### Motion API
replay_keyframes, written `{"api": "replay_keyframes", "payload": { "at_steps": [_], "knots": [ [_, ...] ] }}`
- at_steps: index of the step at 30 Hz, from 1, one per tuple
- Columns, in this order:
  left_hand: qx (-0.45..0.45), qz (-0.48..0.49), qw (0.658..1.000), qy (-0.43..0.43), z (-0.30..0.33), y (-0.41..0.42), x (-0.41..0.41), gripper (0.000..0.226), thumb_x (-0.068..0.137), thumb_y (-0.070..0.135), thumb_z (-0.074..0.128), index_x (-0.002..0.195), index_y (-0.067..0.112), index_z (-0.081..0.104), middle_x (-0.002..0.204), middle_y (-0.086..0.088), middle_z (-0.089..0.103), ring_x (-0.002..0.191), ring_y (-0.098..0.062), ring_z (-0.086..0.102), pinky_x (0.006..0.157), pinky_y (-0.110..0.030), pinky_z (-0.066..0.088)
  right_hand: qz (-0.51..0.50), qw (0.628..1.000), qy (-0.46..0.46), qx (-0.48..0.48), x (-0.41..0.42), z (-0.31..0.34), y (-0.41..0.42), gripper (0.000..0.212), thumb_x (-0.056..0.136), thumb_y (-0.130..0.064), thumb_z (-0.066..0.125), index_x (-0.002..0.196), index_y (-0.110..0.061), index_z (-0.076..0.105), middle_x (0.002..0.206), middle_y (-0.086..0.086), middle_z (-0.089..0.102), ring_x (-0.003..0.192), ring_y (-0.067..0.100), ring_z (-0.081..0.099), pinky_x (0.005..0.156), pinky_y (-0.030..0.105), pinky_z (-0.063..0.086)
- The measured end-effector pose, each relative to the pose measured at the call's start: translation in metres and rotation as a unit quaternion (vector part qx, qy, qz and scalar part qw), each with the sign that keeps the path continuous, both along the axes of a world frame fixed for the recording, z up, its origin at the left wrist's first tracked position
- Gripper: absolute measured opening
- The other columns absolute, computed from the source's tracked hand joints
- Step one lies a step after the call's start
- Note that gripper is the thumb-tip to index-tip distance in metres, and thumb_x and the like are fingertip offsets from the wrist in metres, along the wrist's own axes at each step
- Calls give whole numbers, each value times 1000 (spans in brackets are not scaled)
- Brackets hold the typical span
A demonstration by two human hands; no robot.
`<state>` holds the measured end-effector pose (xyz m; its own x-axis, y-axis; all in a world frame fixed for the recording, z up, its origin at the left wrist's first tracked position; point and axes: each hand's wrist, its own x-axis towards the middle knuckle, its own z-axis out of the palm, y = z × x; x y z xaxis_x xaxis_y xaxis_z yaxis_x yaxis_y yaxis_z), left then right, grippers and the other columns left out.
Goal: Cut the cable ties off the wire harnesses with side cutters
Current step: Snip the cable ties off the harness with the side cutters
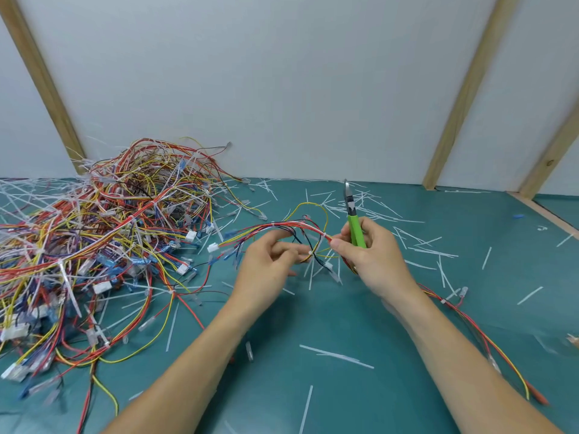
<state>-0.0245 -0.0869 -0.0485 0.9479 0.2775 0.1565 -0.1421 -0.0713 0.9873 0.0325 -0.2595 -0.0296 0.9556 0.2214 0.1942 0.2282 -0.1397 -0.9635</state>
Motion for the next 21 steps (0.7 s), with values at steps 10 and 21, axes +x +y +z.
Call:
{"api": "replay_keyframes", "payload": {
  "at_steps": [10, 21],
  "knots": [
    [94, 58, 994, 14, -2, 0, -1, 24, 81, 33, 82, 96, 24, 66, 66, 6, 67, 61, -8, 56, 63, -22, 44, 26, 999, 34, 10, -3, -2, 4, 19, 89, -5, 76, 89, -14, 60, 62, -16, 66, 54, 2, 55, 54, 13, 44],
    [522, 184, 798, -240, 3, 1, -7, 34, 77, 19, 82, 105, 26, 63, 96, 8, 53, 88, -18, 51, 74, -30, 36, 86, 981, 162, 70, -5, 6, 1, 18, 86, -5, 75, 90, -16, 61, 75, 6, 58, 58, 16, 48, 50, 23, 44]
  ]
}}
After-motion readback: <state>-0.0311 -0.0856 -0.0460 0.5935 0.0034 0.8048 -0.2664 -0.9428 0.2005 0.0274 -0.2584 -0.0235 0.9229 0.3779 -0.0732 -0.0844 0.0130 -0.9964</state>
